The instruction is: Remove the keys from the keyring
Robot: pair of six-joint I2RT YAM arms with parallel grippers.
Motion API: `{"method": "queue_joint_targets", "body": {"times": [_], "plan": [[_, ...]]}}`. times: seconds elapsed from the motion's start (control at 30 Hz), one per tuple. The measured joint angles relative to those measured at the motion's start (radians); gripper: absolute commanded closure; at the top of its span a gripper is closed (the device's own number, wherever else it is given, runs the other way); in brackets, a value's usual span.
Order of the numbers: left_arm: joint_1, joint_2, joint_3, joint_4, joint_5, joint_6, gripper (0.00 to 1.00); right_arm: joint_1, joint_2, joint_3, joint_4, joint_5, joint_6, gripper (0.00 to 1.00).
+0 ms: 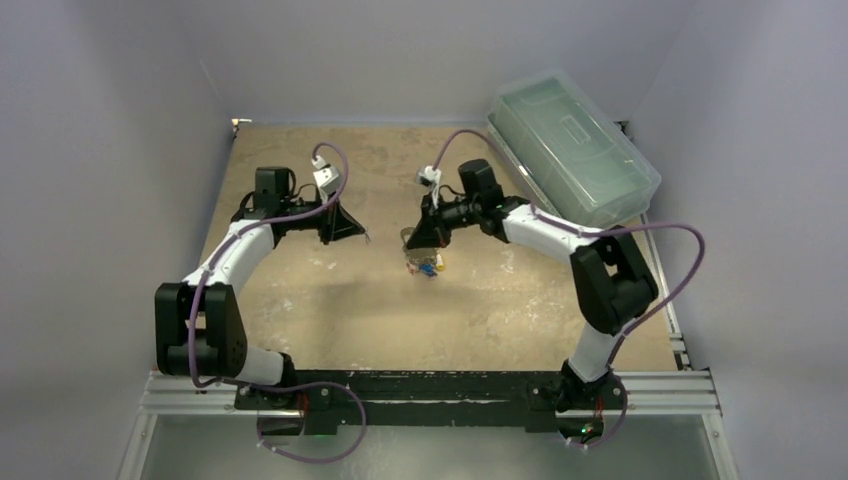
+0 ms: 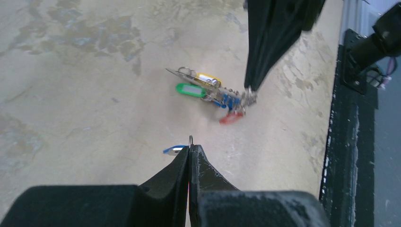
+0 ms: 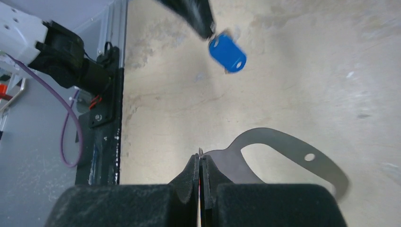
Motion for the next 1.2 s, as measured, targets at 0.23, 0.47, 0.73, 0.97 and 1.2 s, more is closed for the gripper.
{"method": "queue_joint_targets", "body": {"times": [0.23, 0.47, 0.73, 0.97, 1.2], "plan": [[0.050, 0.028, -0.002, 0.091, -0.068, -0.089, 1.00, 0.092, 0.169, 0.001, 0.057, 0.039, 0.053, 0.97], [0.055, 0.045, -0.019, 0.105, -0.104, -0.113, 1.00, 0.094, 0.182, 0.001, 0.098, 0.050, 0.093, 0.50], [0.055, 0.055, -0.023, -0.026, -0.174, 0.010, 1.00, 0.098, 0.132, 0.001, 0.024, 0.063, 0.048, 0.05], [0.055, -0.048, -0.051, -0.186, -0.293, 0.146, 1.00, 0.066, -0.051, -0.013, -0.063, 0.092, -0.021, 0.01], [0.055, -0.052, -0.077, -0.244, -0.464, 0.240, 1.00, -0.010, -0.124, -0.046, -0.169, 0.149, -0.087, 0.01]]}}
